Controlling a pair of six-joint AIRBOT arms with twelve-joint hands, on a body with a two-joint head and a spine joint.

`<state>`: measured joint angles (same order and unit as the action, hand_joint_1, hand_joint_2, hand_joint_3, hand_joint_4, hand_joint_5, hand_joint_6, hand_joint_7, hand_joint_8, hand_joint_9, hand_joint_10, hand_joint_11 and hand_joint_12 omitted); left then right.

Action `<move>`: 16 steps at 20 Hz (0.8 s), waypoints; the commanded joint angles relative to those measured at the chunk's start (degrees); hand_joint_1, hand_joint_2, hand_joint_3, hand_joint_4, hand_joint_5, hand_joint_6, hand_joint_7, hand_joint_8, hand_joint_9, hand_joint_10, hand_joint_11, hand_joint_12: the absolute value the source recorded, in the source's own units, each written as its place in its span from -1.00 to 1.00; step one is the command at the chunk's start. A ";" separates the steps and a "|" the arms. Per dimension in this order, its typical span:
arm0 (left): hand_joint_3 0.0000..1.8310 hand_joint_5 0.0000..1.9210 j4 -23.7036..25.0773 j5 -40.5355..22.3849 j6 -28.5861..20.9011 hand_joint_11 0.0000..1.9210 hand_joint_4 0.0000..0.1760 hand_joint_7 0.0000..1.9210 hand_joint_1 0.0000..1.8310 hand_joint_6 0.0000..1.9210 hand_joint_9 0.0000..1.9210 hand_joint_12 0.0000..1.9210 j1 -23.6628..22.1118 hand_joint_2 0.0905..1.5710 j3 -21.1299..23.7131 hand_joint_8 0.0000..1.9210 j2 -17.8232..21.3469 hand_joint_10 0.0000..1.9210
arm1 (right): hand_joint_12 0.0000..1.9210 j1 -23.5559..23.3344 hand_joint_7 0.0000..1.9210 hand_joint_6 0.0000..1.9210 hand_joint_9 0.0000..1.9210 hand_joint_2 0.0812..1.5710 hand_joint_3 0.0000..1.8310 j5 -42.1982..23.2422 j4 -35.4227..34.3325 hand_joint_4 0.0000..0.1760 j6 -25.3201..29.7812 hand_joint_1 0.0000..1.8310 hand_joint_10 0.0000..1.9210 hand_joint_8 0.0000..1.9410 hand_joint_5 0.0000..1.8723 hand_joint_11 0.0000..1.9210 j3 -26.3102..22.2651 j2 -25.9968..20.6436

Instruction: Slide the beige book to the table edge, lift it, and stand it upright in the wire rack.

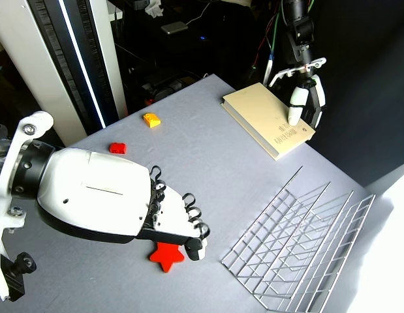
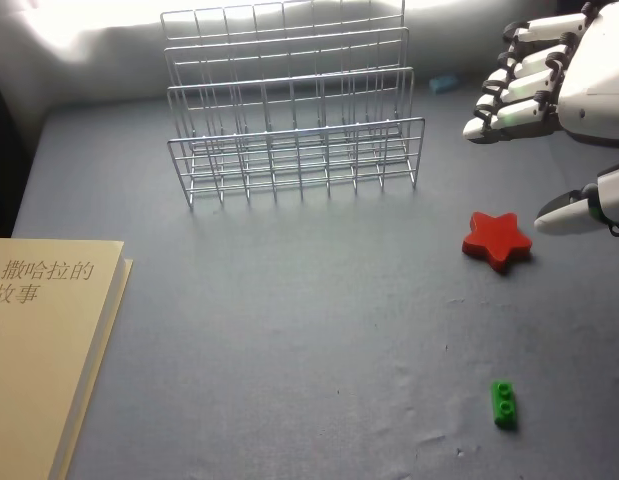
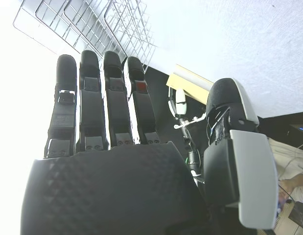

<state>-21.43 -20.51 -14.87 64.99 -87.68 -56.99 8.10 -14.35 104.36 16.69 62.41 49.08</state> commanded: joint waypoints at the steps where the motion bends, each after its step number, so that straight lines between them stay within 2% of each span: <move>1: -1.00 -0.44 0.24 -2.05 0.68 -0.79 -1.00 -0.42 0.02 -1.00 -0.36 0.03 0.05 0.30 -0.12 -1.00 -0.01 -0.99 | -0.04 -0.69 -0.63 -1.00 -0.65 0.42 -1.00 1.82 -1.28 -1.00 0.10 -0.74 -1.00 -1.00 -0.62 -1.00 0.22 -0.21; 6: -1.00 -0.41 0.24 -2.05 0.68 -0.69 -1.00 -0.36 -0.01 -1.00 -0.29 -0.05 0.05 0.27 -0.13 -0.99 0.01 -0.98 | -0.03 -0.60 -0.61 -1.00 -0.64 0.42 -1.00 2.01 -1.28 -1.00 0.11 -0.75 -1.00 -1.00 -0.63 -1.00 0.23 -0.24; 8: -0.99 -0.38 0.24 -2.05 0.68 -0.67 -1.00 -0.34 0.01 -0.98 -0.27 -0.05 0.05 0.29 -0.14 -0.99 0.02 -0.97 | -0.12 -0.61 -0.66 -1.00 -0.69 0.42 -1.00 1.99 -1.28 -1.00 0.08 -0.76 -1.00 -1.00 -0.64 -1.00 0.23 -0.25; 11: -1.00 -0.39 0.24 -2.05 0.68 -0.64 -1.00 -0.37 0.16 -1.00 -0.25 0.05 0.05 0.33 -0.14 -1.00 0.04 -0.99 | -0.11 -0.59 -0.66 -1.00 -0.69 0.42 -1.00 1.41 -1.28 -1.00 -0.67 -0.75 -1.00 -1.00 -0.65 -1.00 0.23 -0.23; 13: -0.99 -0.34 0.24 -2.05 0.68 -0.56 -1.00 -0.28 0.28 -0.98 -0.16 0.05 0.05 0.34 -0.16 -0.98 0.03 -0.96 | -0.09 -0.59 -0.65 -1.00 -0.67 0.42 -1.00 0.98 -1.28 -1.00 -0.73 -0.74 -0.99 -1.00 -0.63 -1.00 0.23 -0.25; 16: -0.99 -0.32 0.24 -2.05 0.68 -0.59 -1.00 -0.27 0.33 -0.99 -0.16 0.09 0.05 0.37 -0.16 -0.99 0.05 -0.97 | -0.04 -0.59 -0.62 -0.99 -0.65 0.41 -1.00 0.88 -1.28 -1.00 -0.72 -0.74 -0.99 -0.99 -0.62 -1.00 0.23 -0.26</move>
<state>-21.91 -21.87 -15.51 64.79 -87.68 -56.99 8.10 -14.70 104.38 16.34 62.41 49.08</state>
